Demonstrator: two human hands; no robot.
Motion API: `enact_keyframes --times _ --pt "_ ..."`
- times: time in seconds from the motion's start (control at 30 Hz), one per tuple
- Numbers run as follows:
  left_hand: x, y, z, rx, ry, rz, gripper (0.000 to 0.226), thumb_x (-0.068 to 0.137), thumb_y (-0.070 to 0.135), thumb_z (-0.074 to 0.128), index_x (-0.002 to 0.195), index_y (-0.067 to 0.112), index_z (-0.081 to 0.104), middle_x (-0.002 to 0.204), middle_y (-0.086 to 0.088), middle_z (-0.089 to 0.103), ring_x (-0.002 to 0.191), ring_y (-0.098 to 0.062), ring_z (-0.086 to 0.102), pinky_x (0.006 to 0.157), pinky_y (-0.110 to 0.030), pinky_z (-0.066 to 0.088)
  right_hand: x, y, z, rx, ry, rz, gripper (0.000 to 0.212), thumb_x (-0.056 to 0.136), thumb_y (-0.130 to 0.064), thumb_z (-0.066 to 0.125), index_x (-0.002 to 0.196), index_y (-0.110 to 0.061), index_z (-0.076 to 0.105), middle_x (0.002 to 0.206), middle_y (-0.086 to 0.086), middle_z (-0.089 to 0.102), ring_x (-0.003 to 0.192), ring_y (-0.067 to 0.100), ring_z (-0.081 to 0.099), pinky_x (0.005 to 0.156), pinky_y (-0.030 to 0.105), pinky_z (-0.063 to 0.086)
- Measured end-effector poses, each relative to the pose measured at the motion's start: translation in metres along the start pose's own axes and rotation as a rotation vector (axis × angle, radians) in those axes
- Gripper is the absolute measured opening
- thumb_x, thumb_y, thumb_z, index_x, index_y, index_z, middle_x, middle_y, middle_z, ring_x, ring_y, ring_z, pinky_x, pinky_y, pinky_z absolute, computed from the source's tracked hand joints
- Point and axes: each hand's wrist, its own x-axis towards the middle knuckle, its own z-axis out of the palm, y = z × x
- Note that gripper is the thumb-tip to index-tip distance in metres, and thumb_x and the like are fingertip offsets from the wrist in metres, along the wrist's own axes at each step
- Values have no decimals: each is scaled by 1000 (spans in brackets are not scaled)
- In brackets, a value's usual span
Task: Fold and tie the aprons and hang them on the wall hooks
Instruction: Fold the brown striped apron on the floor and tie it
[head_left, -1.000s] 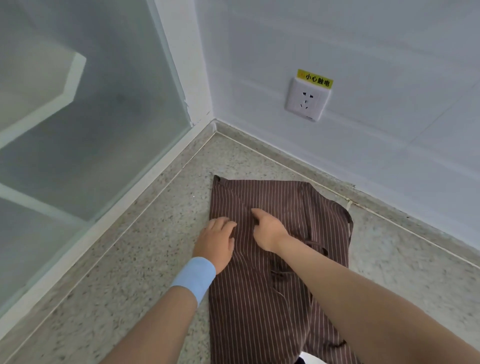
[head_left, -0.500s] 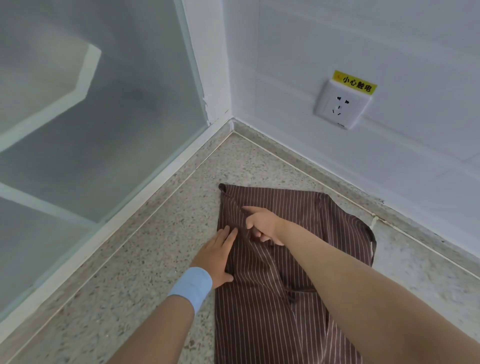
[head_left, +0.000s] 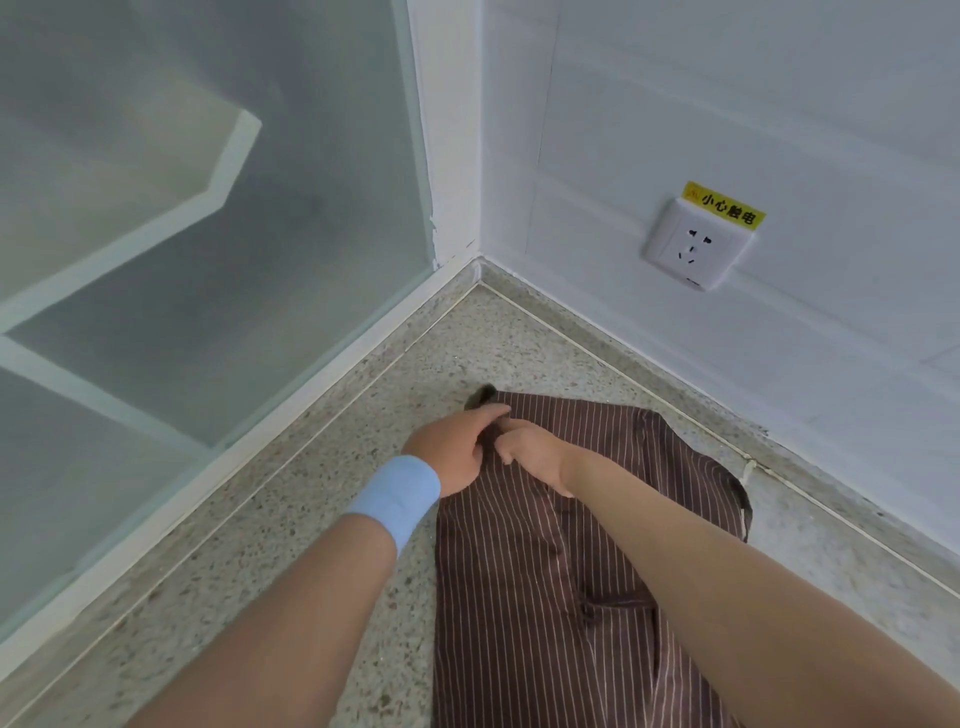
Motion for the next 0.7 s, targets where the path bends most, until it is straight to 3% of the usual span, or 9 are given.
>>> enact_keyframes --times 0.1,0.23,0.3,0.37,0.43,0.5,0.57,0.63,0.7 --pt "14 -6 -10 108 -106 5 38 97 12 48 131 24 58 125 -6 63 108 -28 61 93 -42 49 -4 -4 -5 -194 -7 42 24 88 8 37 91 -8 55 73 -1 39 61 11 32 52 19 28" --pt "12 -15 -16 190 -174 5 28 97 7 49 118 17 67 115 -6 64 100 -25 61 89 -36 50 -14 1 -25 -537 -16 165 30 96 -12 49 121 -4 64 79 -7 49 68 5 45 64 19 40" --pt "7 -18 -16 232 -198 -10 29 96 5 48 113 19 67 107 -4 62 95 -25 61 83 -33 49 -22 10 -39 -656 5 230 30 91 -19 57 115 -5 67 88 0 60 79 16 58 73 25 48" --pt "1 -18 -14 328 -218 -30 26 92 4 47 98 22 64 92 -2 57 81 -22 56 71 -31 44 -32 16 -51 -855 142 214 24 91 -19 54 102 -6 70 92 4 67 85 22 66 76 32 55" --pt "-2 -19 -10 350 -225 -73 22 92 6 47 98 20 63 87 0 54 79 -21 54 66 -29 42 -39 19 -60 -913 427 139 21 93 -15 47 96 -15 67 88 1 66 77 20 66 64 31 55" --pt "-4 -14 -7 306 -202 -107 25 92 7 48 107 20 63 92 0 57 85 -21 58 68 -29 43 -41 19 -66 -767 644 39 22 97 -15 42 98 -17 64 92 2 63 71 18 61 55 29 47" --pt "-2 -2 -7 253 -185 -108 44 88 7 48 126 28 58 119 3 58 100 -21 61 73 -29 48 -40 16 -67 -674 682 -38 26 101 -18 41 106 -14 66 110 6 57 76 22 60 60 31 48" --pt "4 19 -9 89 -143 -91 60 87 12 49 141 37 43 147 11 41 115 -20 58 79 -28 49 -40 11 -65 -656 685 -106 30 103 -25 42 116 -15 67 123 8 47 86 26 61 71 36 54" --pt "11 43 -12 -189 -94 -71 64 89 21 50 147 42 32 149 17 39 109 -13 62 81 -27 51 -42 1 -62 -613 761 -134 33 103 -37 43 118 -22 68 119 6 47 89 25 61 71 37 55"
